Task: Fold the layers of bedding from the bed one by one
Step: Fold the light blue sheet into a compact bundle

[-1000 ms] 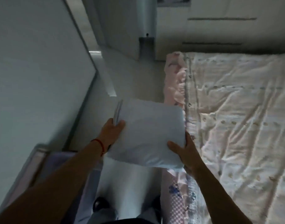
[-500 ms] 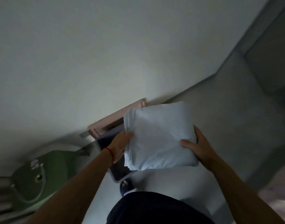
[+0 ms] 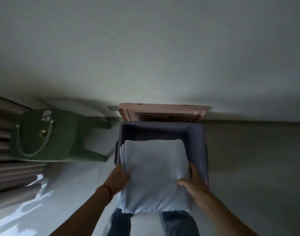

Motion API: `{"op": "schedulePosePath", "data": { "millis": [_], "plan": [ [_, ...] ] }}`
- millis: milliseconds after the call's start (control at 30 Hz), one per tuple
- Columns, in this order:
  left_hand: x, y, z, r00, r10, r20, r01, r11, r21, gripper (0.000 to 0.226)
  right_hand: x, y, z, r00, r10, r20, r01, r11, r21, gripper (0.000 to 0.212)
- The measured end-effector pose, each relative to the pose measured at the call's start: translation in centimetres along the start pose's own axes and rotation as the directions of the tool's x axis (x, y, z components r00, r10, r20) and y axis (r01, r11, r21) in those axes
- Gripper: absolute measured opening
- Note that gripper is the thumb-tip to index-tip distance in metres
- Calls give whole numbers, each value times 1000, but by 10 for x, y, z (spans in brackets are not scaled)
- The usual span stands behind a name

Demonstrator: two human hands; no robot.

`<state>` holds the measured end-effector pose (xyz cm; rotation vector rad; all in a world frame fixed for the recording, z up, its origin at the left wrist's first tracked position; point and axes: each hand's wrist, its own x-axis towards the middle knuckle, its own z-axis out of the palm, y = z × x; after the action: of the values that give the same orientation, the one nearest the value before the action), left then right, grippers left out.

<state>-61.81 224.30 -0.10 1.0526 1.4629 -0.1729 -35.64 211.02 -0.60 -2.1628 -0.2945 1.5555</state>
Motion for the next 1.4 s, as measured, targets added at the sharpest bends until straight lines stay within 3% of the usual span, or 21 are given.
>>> {"op": "schedulePosePath", "data": {
  "millis": [133, 333, 533, 600, 700, 733, 767, 833, 900, 933, 967, 1133, 1233, 1400],
  "plan": [
    [129, -45, 27, 994, -34, -104, 35, 999, 0, 32, 128, 31, 26, 999, 28, 45, -28, 1000, 12, 71],
    [304, -112, 52, 963, -59, -263, 83, 993, 83, 54, 290, 99, 87, 1000, 23, 8, -23, 998, 62, 79],
    [426, -189, 87, 943, 37, -332, -26, 999, 36, 53, 422, 179, 150, 997, -60, 55, 56, 995, 81, 76],
    [445, -203, 97, 924, 130, -361, -73, 983, 167, 58, 446, 201, 158, 990, -91, 107, 88, 996, 27, 83],
    [456, -220, 115, 873, 281, -399, -120, 916, 384, 61, 455, 227, 163, 967, -165, 194, 211, 946, -246, 97],
    [456, -226, 119, 853, 343, -393, -124, 866, 485, 62, 452, 230, 163, 957, -218, 191, 275, 893, -357, 102],
    [452, -226, 122, 831, 447, -331, -138, 743, 655, 64, 447, 227, 164, 941, -278, 193, 338, 805, -487, 109],
    [462, -229, 119, 781, 614, -111, -199, 414, 888, 73, 447, 210, 165, 903, -348, 254, 415, 547, -727, 125],
    [486, -223, 107, 835, 551, -1, -169, 258, 951, 84, 462, 196, 169, 876, -345, 336, 440, 291, -849, 138],
    [498, -222, 101, 888, 461, 9, -118, 208, 971, 86, 473, 192, 172, 873, -317, 371, 448, 220, -866, 143],
    [507, -219, 97, 925, 379, -13, -70, 205, 976, 85, 483, 187, 174, 876, -284, 391, 451, 193, -871, 146],
    [527, -224, 107, 958, 287, -9, 10, 1, 1000, 80, 503, 193, 188, 898, -231, 373, 421, 213, -882, 144],
    [495, -199, 106, 978, 209, -2, -12, 67, 998, 69, 479, 173, 180, 911, -216, 350, 394, 210, -895, 133],
    [361, -117, 112, 963, 262, 61, -148, 325, 934, 78, 361, 120, 130, 900, -407, 158, 364, 501, -785, 97]
  ]
}}
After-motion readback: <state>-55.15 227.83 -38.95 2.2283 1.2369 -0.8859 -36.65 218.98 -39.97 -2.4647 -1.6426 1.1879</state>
